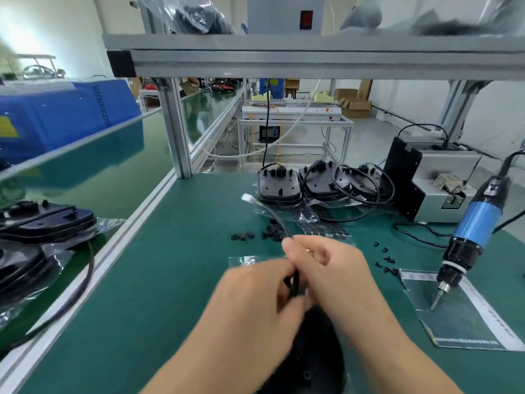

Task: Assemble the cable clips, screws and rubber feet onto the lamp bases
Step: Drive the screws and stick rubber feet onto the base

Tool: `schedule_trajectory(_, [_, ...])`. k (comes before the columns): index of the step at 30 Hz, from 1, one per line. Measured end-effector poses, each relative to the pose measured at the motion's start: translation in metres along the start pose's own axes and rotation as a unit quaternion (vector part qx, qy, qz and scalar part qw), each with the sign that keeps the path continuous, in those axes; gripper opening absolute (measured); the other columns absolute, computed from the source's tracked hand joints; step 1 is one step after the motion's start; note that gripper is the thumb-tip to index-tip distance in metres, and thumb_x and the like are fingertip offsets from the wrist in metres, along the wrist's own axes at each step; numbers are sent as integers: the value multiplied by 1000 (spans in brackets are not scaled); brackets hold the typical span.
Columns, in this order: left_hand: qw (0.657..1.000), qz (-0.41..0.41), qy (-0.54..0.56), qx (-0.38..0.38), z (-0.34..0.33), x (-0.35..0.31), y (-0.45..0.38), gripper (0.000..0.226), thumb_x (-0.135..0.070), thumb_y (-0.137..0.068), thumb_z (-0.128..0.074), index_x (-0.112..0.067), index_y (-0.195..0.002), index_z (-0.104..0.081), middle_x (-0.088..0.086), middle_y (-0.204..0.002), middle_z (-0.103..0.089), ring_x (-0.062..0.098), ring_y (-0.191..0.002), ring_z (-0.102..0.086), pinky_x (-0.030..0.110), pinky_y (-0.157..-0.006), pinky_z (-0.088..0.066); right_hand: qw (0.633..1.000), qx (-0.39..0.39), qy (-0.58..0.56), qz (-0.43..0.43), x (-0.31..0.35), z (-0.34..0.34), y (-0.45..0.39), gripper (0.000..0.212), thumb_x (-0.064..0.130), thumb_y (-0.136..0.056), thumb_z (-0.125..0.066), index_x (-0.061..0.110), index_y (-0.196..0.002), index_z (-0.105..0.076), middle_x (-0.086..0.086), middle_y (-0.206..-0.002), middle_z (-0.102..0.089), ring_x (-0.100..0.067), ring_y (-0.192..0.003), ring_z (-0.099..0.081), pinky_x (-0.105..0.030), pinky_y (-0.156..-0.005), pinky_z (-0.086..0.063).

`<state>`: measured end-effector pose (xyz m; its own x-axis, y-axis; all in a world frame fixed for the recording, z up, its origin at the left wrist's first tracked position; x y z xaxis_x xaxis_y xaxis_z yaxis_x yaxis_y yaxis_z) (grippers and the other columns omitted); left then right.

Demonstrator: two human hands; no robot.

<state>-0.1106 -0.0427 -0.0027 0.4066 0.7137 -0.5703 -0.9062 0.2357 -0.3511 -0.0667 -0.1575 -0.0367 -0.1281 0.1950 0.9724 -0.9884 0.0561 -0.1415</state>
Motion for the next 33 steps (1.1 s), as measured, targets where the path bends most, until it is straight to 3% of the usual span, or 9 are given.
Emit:
schedule_trajectory(3, [993, -72, -38, -85, 17, -2, -1, 22, -19, -80, -57, -29, -95, -68, -18, -72, -63, 0, -68, -56, 13, -66, -44, 1000, -5, 10, -23, -9, 14, 1, 22, 16, -87, -66, 23, -108, -66, 7, -61, -70, 2, -47, -53, -15, -57, -37])
schedule_trajectory(5, [980, -97, -126, -123, 28, 7, -15, 49, -9, -78, -57, -30, -122, -63, -8, -113, -65, 13, -104, -59, 26, -89, -49, 995, 13, 101, -8, -10, 22, 8, 19, 18, -87, -64, 34, -95, -65, 8, -64, -71, 2, -49, -55, -15, -56, -38])
schedule_trajectory(8, [957, -104, -269, 30, -2, 38, -47, 53, -20, -90, -58, -39, -138, -47, -2, -160, -22, 30, -149, -6, 48, -119, -12, 969, 33, 243, 19, -18, 30, 18, 16, 25, -86, -63, 40, -88, -67, 12, -64, -66, -2, -60, -57, -17, -62, -43])
schedule_trajectory(11, [963, -51, -238, 119, -27, 73, -55, 25, -37, -100, -40, -35, -114, -61, -11, -141, -49, 17, -147, -19, 43, -120, 2, 950, 50, 307, 7, -32, 30, 23, 12, 36, -85, -62, 42, -93, -67, 14, -71, -60, 0, -66, -53, -14, -63, -39])
schedule_trajectory(14, [993, 75, -92, 22, -12, 95, -39, 19, -45, -96, -40, -32, -96, -54, -14, -92, -62, 14, -93, -59, 34, -89, -45, 952, 48, 303, -13, -44, 30, 27, 18, 47, -83, -61, 50, -101, -61, 16, -93, -55, 2, -82, -55, -18, -77, -45])
schedule_trajectory(19, [973, 229, -38, 3, -12, 121, 23, 73, -86, -68, -19, -33, -105, -53, -3, -72, -59, 17, -79, -63, 34, -74, -51, 943, 96, 316, -35, -59, 23, 30, 49, 65, -82, -46, 66, -128, -30, 18, -97, -59, 2, -93, -56, -25, -86, -43])
schedule_trajectory(23, [935, 299, 192, 19, -35, 109, 48, 94, -96, -50, -38, -36, -120, -54, -5, -79, -70, 10, -72, -67, 33, -79, -55, 959, 127, 250, -41, -57, 13, 29, 55, 58, -85, -55, 65, -134, -30, 19, -113, -57, 4, -102, -55, -26, -93, -43])
schedule_trajectory(28, [856, 348, 374, -76, -36, 118, 56, 68, -73, -48, -79, -18, -88, -72, 0, -79, -75, 16, -67, -71, 29, -55, -54, 965, 113, 224, 76, -25, -11, 22, 44, 53, -87, -54, 77, -117, -34, 29, -111, -46, 19, -104, -40, -6, -81, -34])
schedule_trajectory(33, [774, 352, 492, -188, -21, 136, 56, 61, -57, -61, -74, -20, -108, -67, 2, -98, -76, 21, -89, -73, 41, -80, -59, 951, 76, 243, 175, -3, -56, 14, 40, 39, -93, -54, 51, -131, -48, 34, -113, -40, 10, -110, -39, 2, -85, -28])
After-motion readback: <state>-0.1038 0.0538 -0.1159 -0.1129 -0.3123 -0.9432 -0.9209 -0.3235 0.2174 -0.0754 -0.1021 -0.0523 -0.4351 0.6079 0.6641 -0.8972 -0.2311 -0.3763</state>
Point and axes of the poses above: each hand's wrist, its own y-axis away from the middle knuckle, its own z-axis out of the back of the hand, x = y × z, the point moved 9 cm from there along -y, towards the middle knuckle
